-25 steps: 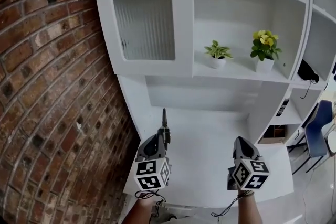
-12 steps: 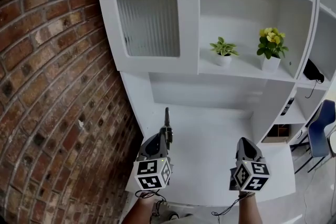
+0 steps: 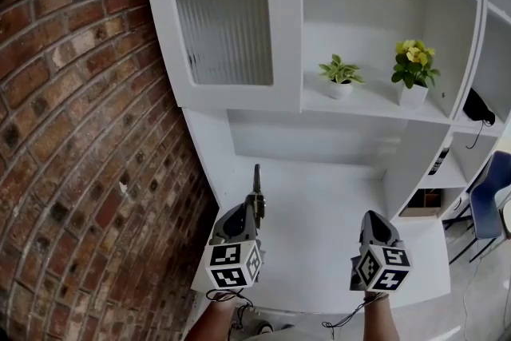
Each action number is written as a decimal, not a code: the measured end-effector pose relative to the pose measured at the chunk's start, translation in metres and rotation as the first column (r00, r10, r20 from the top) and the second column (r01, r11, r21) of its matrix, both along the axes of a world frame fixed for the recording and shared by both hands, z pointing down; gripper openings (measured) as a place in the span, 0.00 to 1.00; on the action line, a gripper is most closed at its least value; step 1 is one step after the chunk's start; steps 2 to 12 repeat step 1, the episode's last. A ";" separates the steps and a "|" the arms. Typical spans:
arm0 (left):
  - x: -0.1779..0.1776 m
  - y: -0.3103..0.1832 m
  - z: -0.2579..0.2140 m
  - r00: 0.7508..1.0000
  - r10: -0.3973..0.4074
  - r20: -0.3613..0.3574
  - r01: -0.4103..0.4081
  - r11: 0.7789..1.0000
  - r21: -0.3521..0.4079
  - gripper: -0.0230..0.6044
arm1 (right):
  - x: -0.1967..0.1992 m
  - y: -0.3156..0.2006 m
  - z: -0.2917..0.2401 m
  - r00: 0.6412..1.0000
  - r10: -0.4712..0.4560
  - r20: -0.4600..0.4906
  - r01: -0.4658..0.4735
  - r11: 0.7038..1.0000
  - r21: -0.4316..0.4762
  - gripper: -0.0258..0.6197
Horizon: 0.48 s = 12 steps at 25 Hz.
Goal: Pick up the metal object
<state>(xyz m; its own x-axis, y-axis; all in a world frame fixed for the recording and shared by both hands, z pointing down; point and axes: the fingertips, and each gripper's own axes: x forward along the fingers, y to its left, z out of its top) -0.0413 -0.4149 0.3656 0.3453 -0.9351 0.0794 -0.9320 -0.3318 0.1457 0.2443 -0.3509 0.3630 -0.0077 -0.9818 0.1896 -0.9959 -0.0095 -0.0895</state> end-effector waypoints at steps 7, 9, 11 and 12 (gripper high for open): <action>0.001 0.000 0.000 1.000 0.002 0.000 -0.002 1.000 -0.001 0.06 | 0.001 0.000 0.001 1.000 0.001 0.000 -0.001 1.000 -0.002 0.04; 0.001 0.000 0.000 1.000 0.002 0.000 -0.002 1.000 -0.001 0.06 | 0.001 0.000 0.001 1.000 0.001 0.000 -0.001 1.000 -0.002 0.04; 0.001 0.000 0.000 1.000 0.002 0.000 -0.002 1.000 -0.001 0.06 | 0.001 0.000 0.001 1.000 0.001 0.000 -0.001 1.000 -0.002 0.04; 0.001 0.000 0.000 1.000 0.002 0.000 -0.002 1.000 -0.001 0.06 | 0.001 0.000 0.001 1.000 0.001 0.000 -0.001 1.000 -0.002 0.04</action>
